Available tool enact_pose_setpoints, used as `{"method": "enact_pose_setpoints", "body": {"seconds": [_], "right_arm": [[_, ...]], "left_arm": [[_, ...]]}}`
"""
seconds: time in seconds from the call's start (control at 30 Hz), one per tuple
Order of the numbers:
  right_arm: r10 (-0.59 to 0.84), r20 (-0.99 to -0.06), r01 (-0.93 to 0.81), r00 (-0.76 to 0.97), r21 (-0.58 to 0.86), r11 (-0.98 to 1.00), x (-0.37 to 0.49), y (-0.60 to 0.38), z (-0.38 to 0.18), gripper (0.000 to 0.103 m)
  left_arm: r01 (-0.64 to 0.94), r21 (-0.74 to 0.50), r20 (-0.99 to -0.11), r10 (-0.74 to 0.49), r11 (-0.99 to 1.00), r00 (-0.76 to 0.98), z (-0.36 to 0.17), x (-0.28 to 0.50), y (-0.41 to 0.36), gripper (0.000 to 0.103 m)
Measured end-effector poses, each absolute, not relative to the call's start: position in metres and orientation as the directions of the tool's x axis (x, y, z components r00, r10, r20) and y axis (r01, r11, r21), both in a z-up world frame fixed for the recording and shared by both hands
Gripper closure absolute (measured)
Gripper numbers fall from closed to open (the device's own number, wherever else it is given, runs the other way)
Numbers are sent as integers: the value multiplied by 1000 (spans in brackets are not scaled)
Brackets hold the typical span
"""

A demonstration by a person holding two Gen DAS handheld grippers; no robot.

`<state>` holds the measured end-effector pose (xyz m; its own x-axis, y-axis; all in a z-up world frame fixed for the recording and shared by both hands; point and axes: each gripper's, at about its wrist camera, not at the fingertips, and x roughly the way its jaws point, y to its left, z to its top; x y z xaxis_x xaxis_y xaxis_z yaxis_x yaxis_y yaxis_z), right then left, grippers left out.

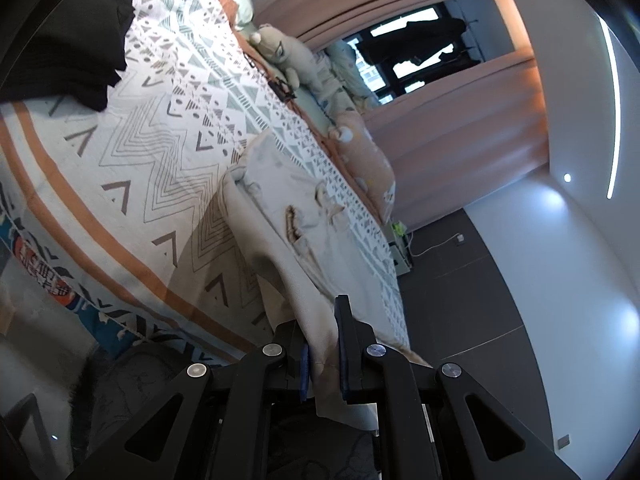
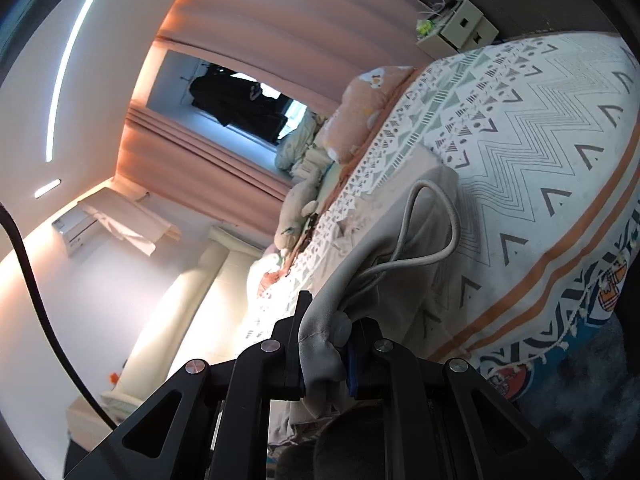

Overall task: Fold large clothes
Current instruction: 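Lift the hem with both grippers, fold it toward the collar, release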

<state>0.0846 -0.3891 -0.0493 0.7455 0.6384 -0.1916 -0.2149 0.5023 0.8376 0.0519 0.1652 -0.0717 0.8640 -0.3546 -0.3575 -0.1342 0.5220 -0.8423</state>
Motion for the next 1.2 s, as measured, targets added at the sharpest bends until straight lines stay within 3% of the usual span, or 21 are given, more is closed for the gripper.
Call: {"method": "enact_pose_setpoints", "body": {"seconds": [0.6, 1.2], "right_arm": [[685, -110, -359, 720, 785, 504, 22, -385, 11, 88], [642, -117, -369, 757, 735, 569, 134, -383, 55, 88]], "left_arm": [[-27, -879, -227, -369, 477, 901, -1, -28, 177, 93], [3, -834, -215, -332, 551, 919, 47, 91, 187, 92]]}}
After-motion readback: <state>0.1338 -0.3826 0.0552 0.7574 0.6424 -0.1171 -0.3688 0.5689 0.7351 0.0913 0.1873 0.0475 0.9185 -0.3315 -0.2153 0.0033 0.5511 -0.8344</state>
